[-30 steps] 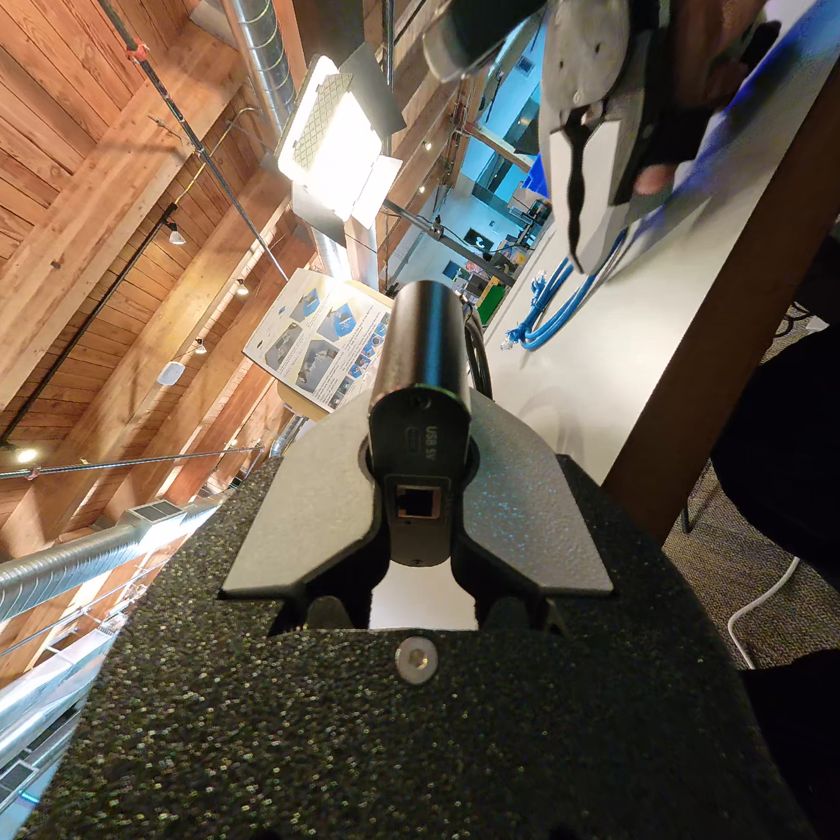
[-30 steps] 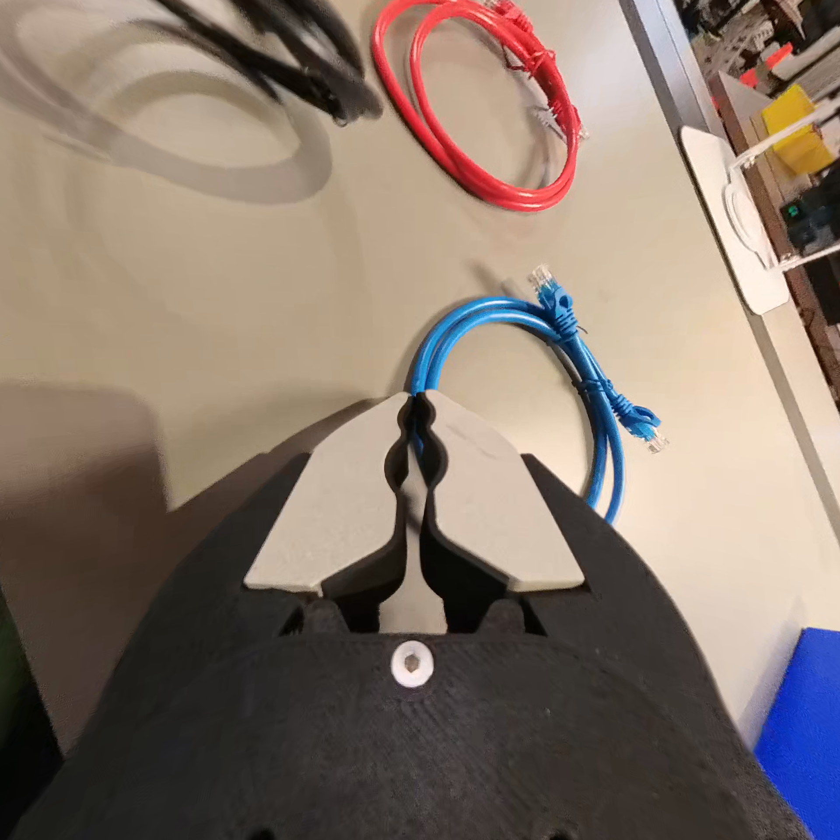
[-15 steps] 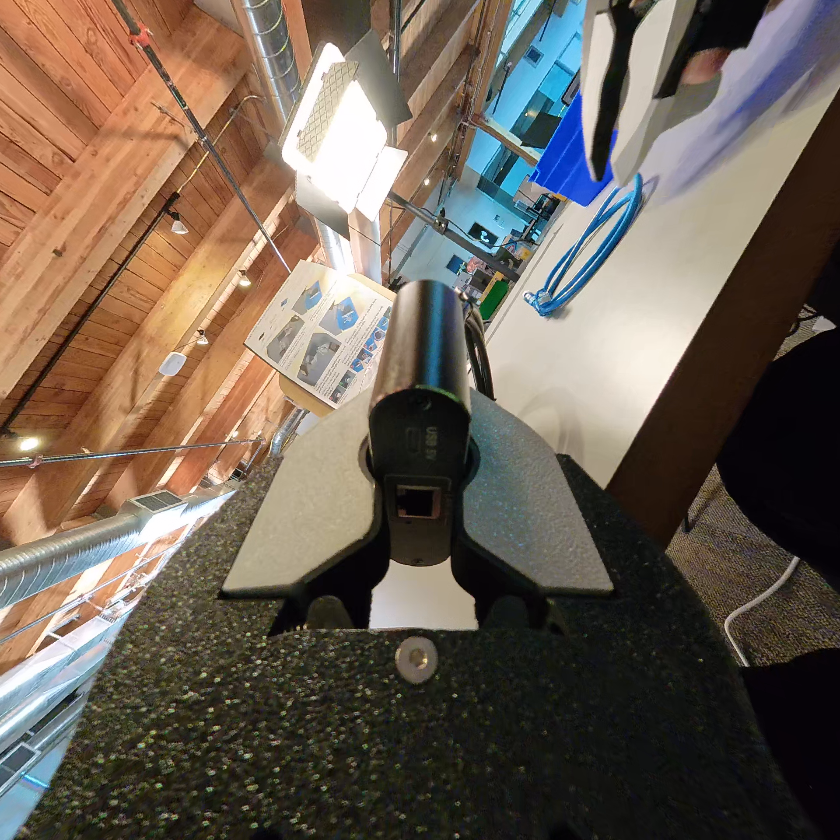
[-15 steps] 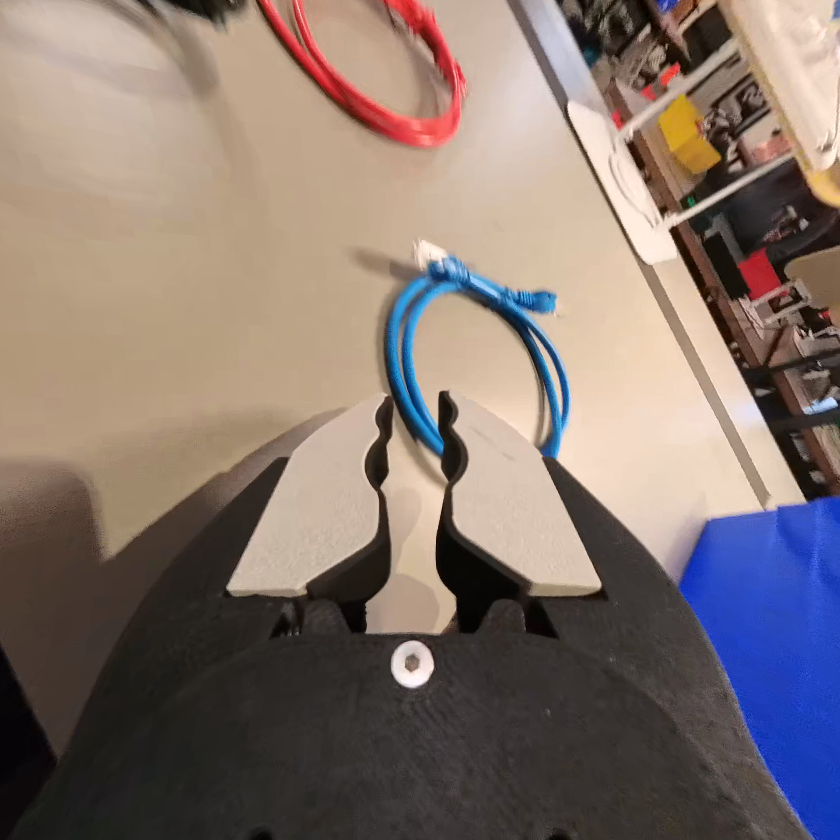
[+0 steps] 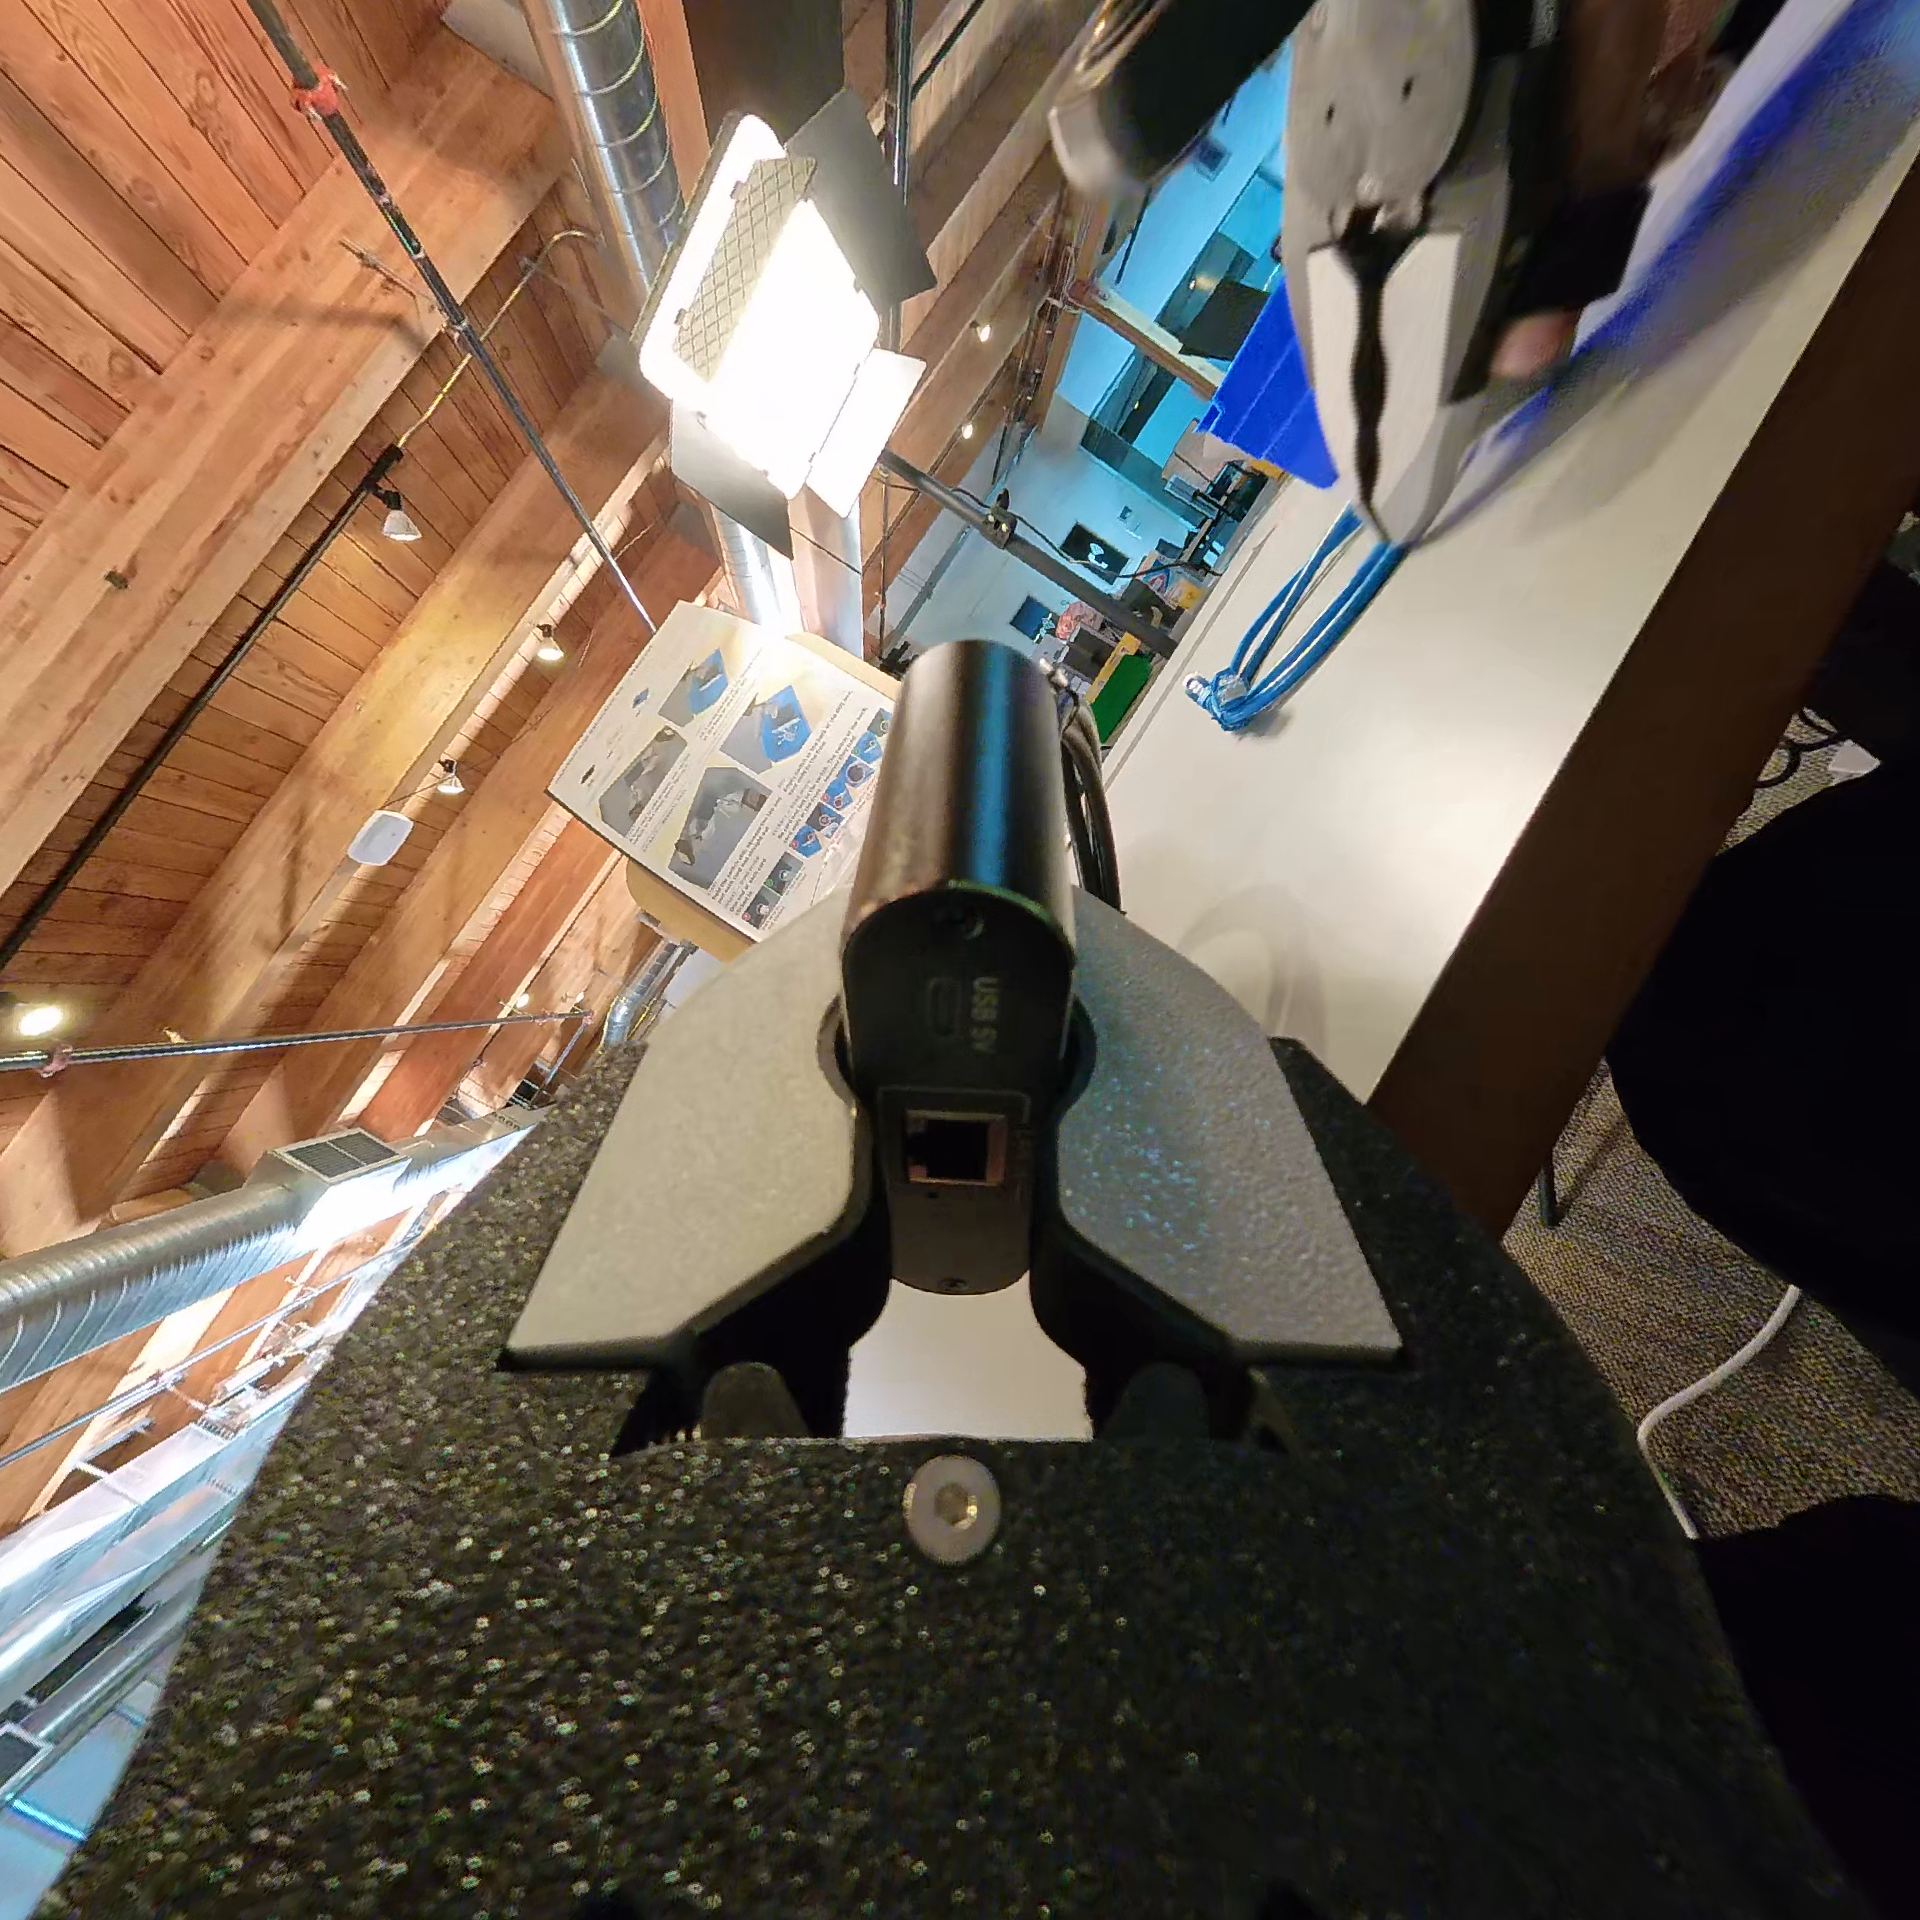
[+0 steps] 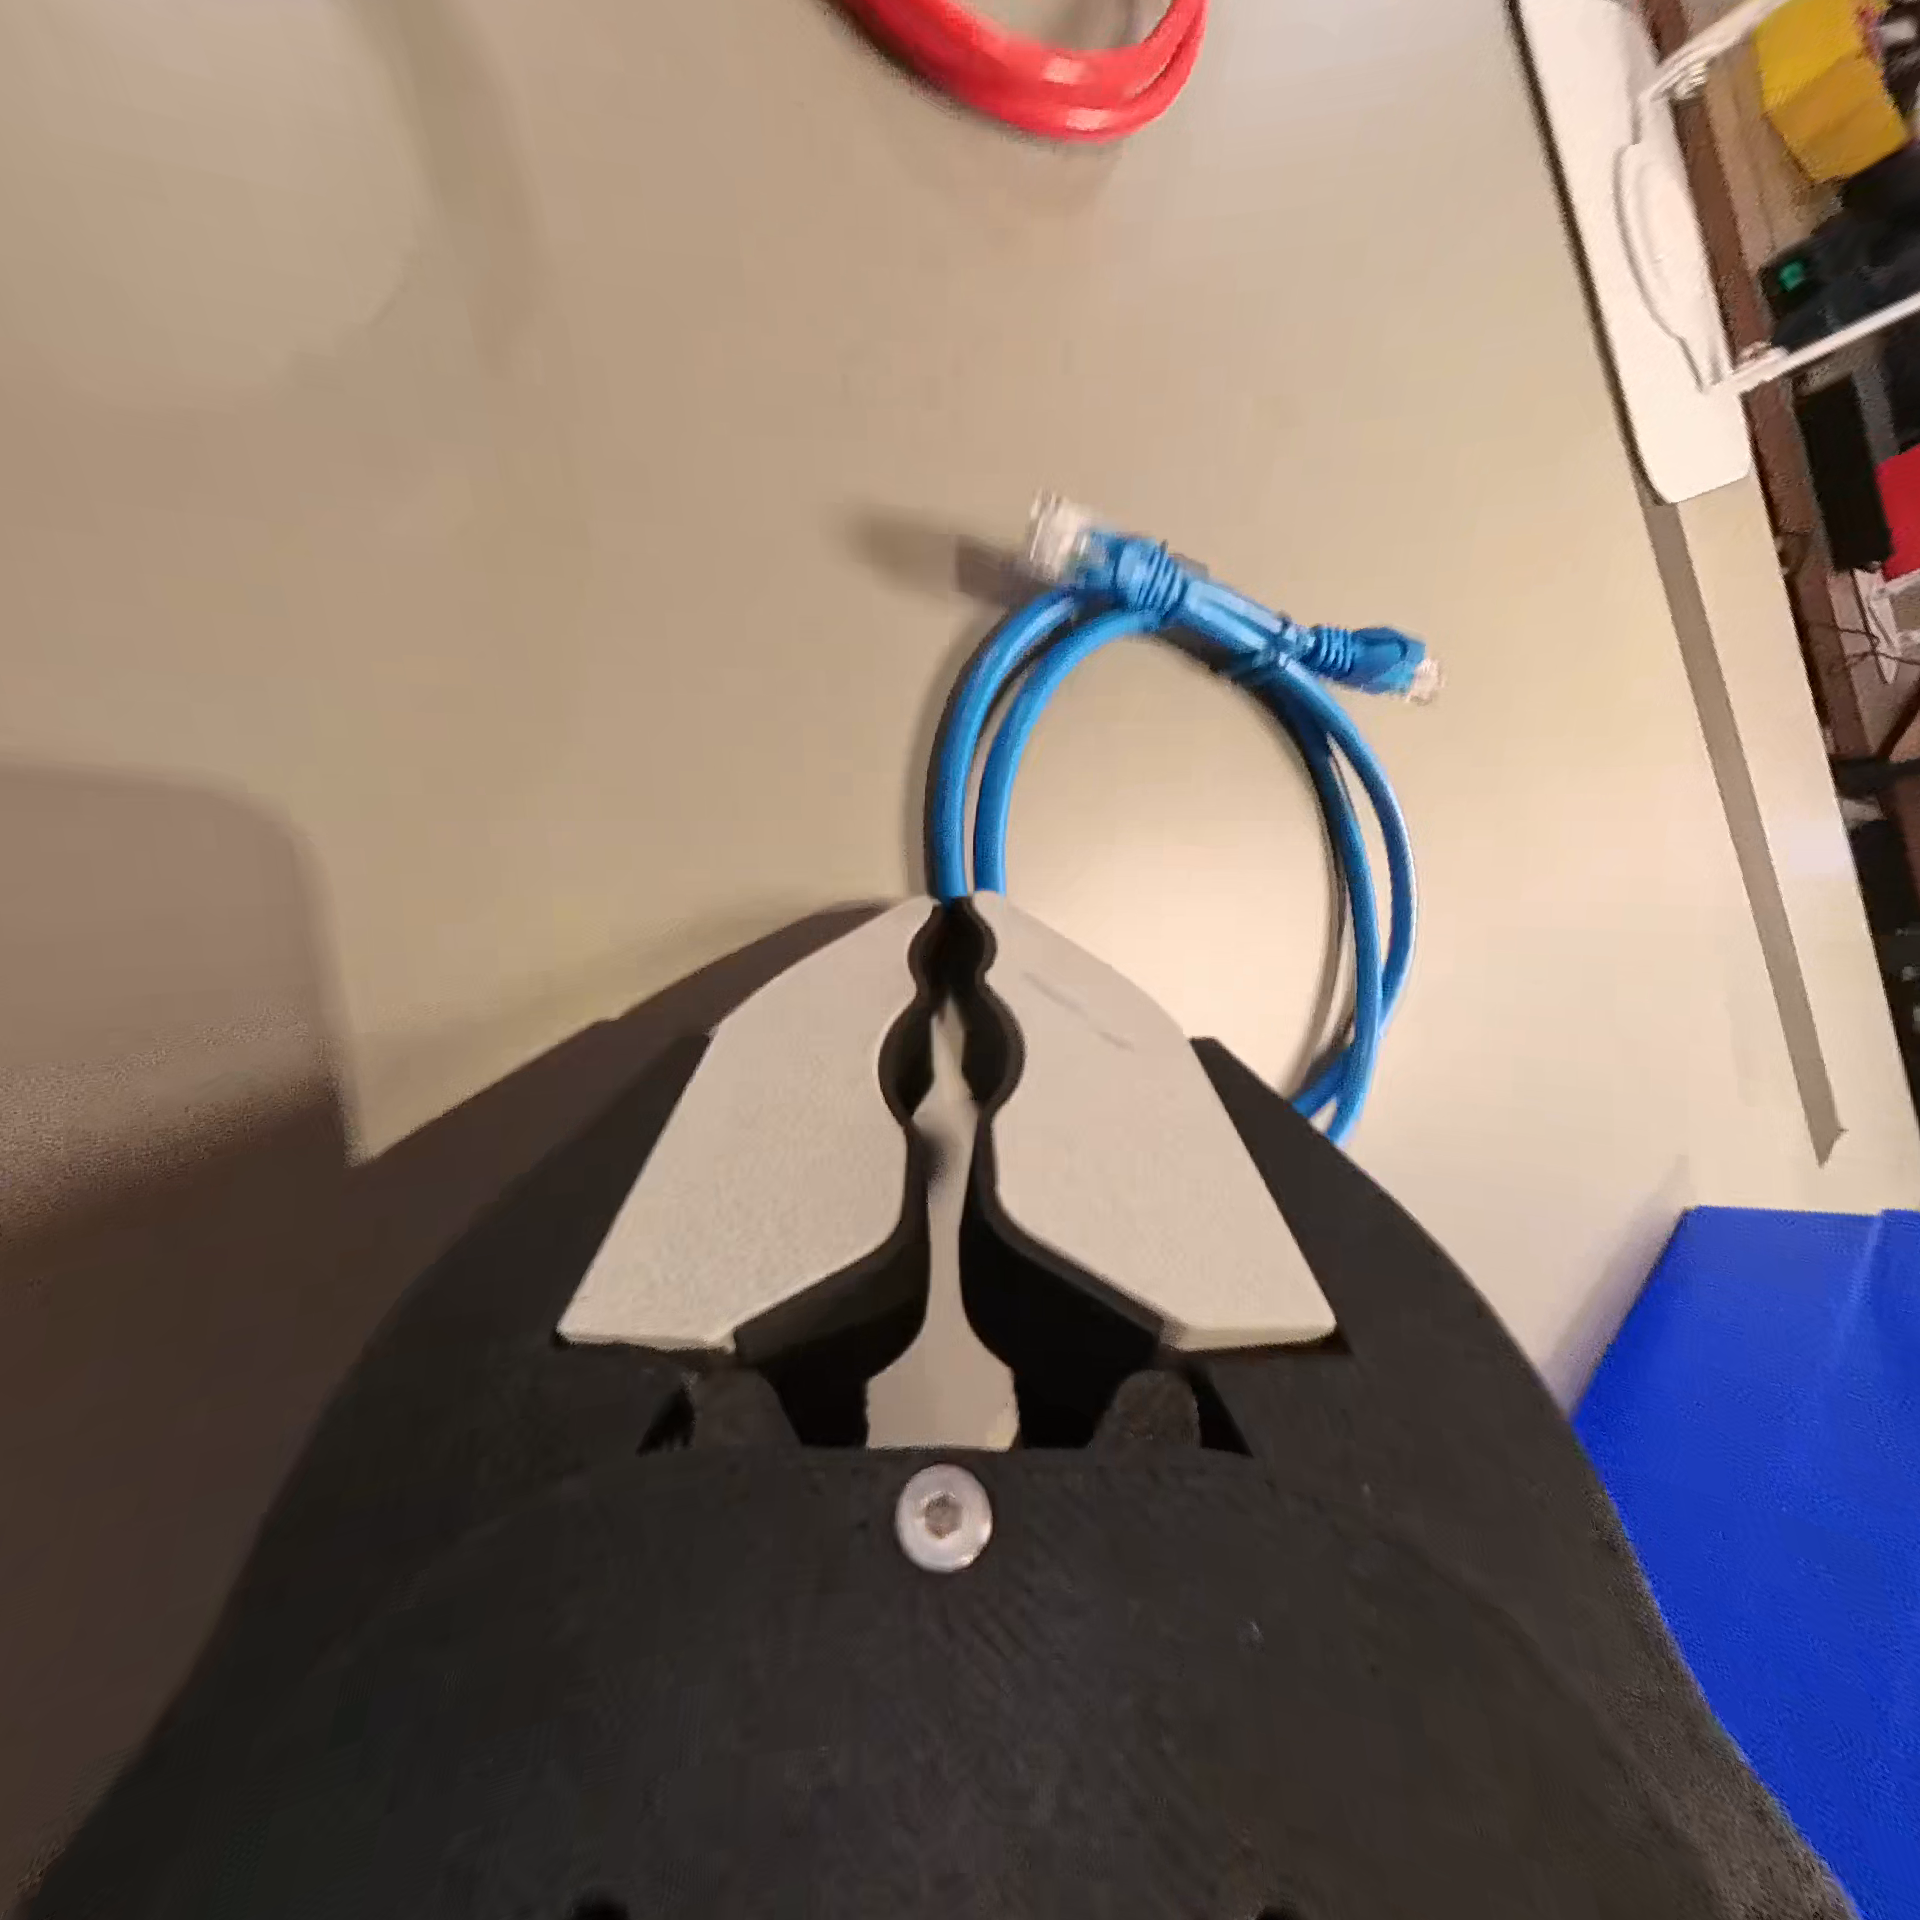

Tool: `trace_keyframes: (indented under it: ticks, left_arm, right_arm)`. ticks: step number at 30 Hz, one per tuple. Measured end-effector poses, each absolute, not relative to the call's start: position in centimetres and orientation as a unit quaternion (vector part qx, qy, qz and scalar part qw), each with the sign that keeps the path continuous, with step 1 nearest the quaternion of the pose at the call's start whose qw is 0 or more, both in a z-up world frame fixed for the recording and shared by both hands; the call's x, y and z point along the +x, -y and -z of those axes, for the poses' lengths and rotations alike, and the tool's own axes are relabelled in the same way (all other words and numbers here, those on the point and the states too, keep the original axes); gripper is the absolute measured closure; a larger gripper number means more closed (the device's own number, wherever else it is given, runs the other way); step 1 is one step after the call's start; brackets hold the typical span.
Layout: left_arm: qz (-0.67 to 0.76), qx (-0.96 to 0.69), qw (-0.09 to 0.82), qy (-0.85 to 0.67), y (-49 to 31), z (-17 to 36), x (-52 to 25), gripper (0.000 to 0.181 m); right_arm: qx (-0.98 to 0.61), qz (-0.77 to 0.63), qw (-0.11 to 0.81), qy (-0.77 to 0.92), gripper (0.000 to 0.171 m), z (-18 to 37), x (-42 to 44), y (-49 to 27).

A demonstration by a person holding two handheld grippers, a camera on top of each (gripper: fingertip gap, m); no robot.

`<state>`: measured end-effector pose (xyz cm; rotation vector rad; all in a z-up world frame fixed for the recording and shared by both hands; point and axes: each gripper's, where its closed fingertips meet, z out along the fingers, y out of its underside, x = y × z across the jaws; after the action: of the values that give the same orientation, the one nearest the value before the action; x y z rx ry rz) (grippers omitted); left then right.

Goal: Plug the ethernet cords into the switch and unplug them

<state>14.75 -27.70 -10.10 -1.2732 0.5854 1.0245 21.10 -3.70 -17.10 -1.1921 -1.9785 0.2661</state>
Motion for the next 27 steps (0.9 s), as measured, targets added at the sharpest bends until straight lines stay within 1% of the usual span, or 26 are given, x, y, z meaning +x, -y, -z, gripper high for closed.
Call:
trace_keyframes:
  ticks: [2,4,5,7,9,10,12,15,17,18,19,22,25,26,27]
  left_arm:
    - [-0.449,-0.559,0.647,-0.257,27.7,10.1,14.8,0.149]
    - [-0.450,-0.560,0.647,-0.255,27.7,10.1,14.7,0.149]
    - [-0.451,-0.561,0.647,-0.253,27.6,10.0,14.7,0.149]
    - [-0.451,-0.563,0.646,-0.251,27.5,10.0,14.7,0.149]
    - [-0.451,-0.563,0.645,-0.252,27.4,10.1,14.8,0.152]
    - [-0.450,-0.563,0.645,-0.253,27.4,10.1,14.8,0.149]
    - [-0.451,-0.563,0.644,-0.254,27.4,10.1,14.9,0.149]
    - [-0.449,-0.563,0.646,-0.253,27.5,10.1,14.8,0.149]
    - [-0.448,-0.562,0.647,-0.254,27.5,10.1,14.8,0.152]
    - [-0.447,-0.562,0.648,-0.255,27.6,10.2,14.9,0.152]
    - [-0.446,-0.561,0.648,-0.256,27.6,10.2,14.9,0.149]
    - [-0.443,-0.561,0.650,-0.257,27.7,10.2,14.9,0.149]
    - [-0.442,-0.561,0.651,-0.257,27.8,10.2,14.8,0.149]
    - [-0.442,-0.562,0.651,-0.256,27.8,10.1,14.8,0.149]
    - [-0.443,-0.562,0.650,-0.255,27.7,10.2,14.8,0.152]
  right_arm:
    - [-0.440,-0.083,0.390,0.805,0.171,17.3,23.2,2.8]
    - [-0.458,-0.066,0.395,0.793,0.170,16.9,24.9,1.0]
    - [-0.473,-0.067,0.408,0.778,0.164,16.3,25.1,0.2]
    - [-0.492,-0.104,0.431,0.749,0.152,15.2,24.5,0.4]
    - [-0.504,-0.165,0.436,0.727,0.145,14.4,22.8,2.0]
    - [-0.505,-0.185,0.437,0.721,0.144,14.2,21.8,2.9]
    - [-0.497,-0.193,0.438,0.724,0.144,14.4,20.1,4.2]
    - [-0.502,-0.154,0.421,0.740,0.145,16.1,18.7,4.2]
    - [-0.503,-0.129,0.420,0.744,0.167,16.6,18.9,3.3]
    - [-0.500,-0.123,0.414,0.750,0.171,16.8,19.3,3.0]
    - [-0.492,-0.119,0.412,0.758,0.171,16.8,19.9,2.6]
    - [-0.450,-0.102,0.402,0.791,0.171,16.7,22.6,1.5]
    - [-0.429,-0.050,0.386,0.815,0.171,16.9,26.7,-1.0]
    - [-0.445,-0.034,0.391,0.805,0.169,16.5,27.8,-2.2]
    - [-0.465,-0.032,0.400,0.789,0.160,15.9,28.3,-2.9]
